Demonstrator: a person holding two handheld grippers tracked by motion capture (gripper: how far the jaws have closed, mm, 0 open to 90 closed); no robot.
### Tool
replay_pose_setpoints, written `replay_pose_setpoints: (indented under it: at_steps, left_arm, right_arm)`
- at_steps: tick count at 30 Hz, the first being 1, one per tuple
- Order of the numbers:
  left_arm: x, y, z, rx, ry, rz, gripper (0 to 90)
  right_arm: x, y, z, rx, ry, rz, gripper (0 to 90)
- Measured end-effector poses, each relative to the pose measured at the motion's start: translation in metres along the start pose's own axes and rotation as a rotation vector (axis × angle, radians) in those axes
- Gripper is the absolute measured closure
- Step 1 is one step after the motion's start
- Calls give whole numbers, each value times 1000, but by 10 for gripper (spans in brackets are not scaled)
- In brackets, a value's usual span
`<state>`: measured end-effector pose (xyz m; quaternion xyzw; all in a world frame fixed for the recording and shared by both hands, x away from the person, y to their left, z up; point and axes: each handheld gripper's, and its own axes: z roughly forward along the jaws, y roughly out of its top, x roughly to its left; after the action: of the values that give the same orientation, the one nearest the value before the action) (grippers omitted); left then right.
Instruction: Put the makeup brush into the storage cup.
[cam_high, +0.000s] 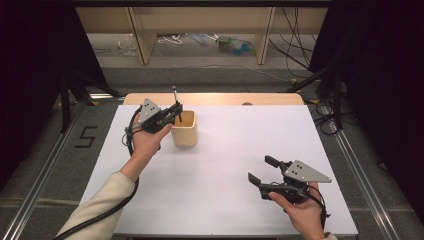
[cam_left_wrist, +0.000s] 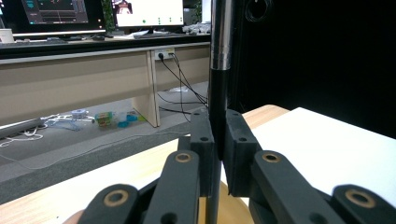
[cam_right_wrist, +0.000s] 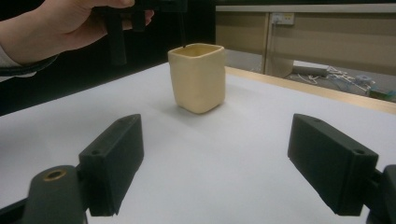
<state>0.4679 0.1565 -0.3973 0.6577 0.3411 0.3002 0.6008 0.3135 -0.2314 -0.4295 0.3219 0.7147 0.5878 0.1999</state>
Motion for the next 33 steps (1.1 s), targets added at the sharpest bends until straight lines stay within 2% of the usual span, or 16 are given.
replay_pose_setpoints:
  at_steps: [5, 7, 14, 17, 24, 33]
  left_arm:
    - [1, -1, 2, 2, -4, 5, 838]
    - [0, -1, 2, 2, -3, -5, 838]
    - [3, -2, 2, 4, 1, 6, 838]
    - [3, -3, 4, 4, 2, -1, 838]
    - [2, -6, 7, 9, 0, 8, 837]
    - [3, -8, 9, 14, -1, 6, 838]
  right_arm:
    - [0, 0, 0, 1, 0, 3, 196]
    - [0, 0, -1, 14, -14, -7, 196]
    - [0, 0, 1, 4, 1, 1, 195]
    - [0, 0, -1, 31, -7, -7, 195]
    - [0, 0, -1, 13, -16, -9, 195]
    - [-1, 0, -1, 21, -10, -8, 195]
